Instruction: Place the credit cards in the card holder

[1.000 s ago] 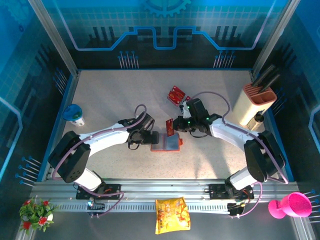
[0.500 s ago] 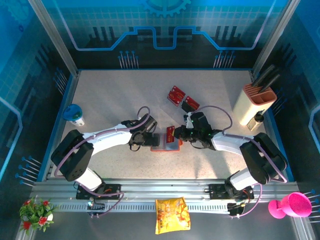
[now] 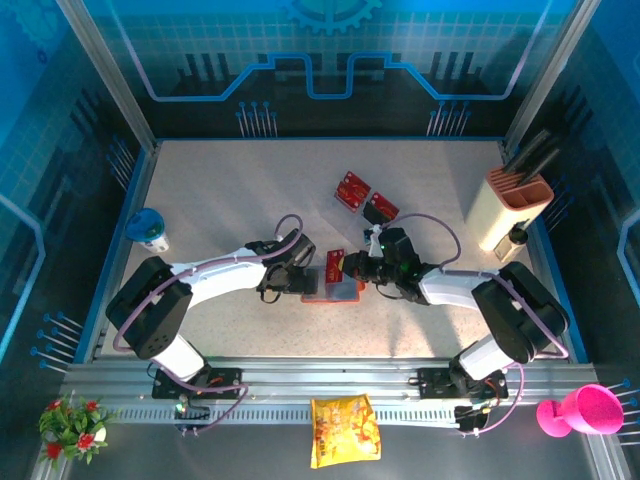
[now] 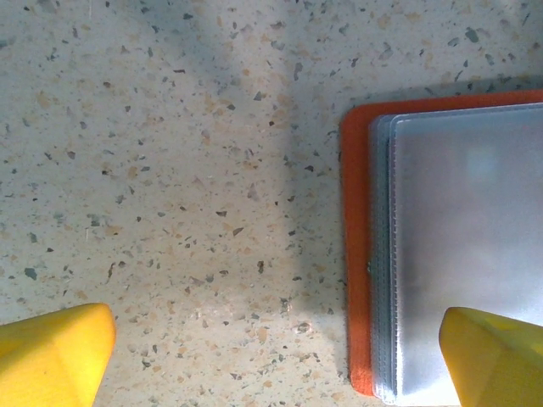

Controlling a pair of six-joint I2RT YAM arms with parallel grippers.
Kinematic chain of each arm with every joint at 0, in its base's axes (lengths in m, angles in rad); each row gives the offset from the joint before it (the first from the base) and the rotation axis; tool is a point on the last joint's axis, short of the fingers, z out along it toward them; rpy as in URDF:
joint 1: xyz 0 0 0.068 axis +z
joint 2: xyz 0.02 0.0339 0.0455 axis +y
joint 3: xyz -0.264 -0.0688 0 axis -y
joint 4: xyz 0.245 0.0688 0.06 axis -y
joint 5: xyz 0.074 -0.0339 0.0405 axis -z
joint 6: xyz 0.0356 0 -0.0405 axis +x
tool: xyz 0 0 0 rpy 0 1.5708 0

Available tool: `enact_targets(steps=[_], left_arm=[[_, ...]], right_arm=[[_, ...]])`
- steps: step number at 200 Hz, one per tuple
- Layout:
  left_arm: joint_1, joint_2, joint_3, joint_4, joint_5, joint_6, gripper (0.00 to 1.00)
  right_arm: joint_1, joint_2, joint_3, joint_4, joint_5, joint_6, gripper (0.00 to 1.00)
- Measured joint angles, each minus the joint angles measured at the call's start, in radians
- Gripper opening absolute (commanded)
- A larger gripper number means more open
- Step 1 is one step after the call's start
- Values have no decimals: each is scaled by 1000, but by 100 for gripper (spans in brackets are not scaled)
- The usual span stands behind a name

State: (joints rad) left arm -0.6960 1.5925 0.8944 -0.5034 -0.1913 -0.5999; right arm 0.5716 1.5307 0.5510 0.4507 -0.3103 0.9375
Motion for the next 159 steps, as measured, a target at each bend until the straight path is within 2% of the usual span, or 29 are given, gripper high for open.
enact_targets(steps=[159], left_arm=[[-1, 12, 0, -24, -7, -1, 99]], right_arm=[[10, 55, -33, 81, 23, 9, 0]])
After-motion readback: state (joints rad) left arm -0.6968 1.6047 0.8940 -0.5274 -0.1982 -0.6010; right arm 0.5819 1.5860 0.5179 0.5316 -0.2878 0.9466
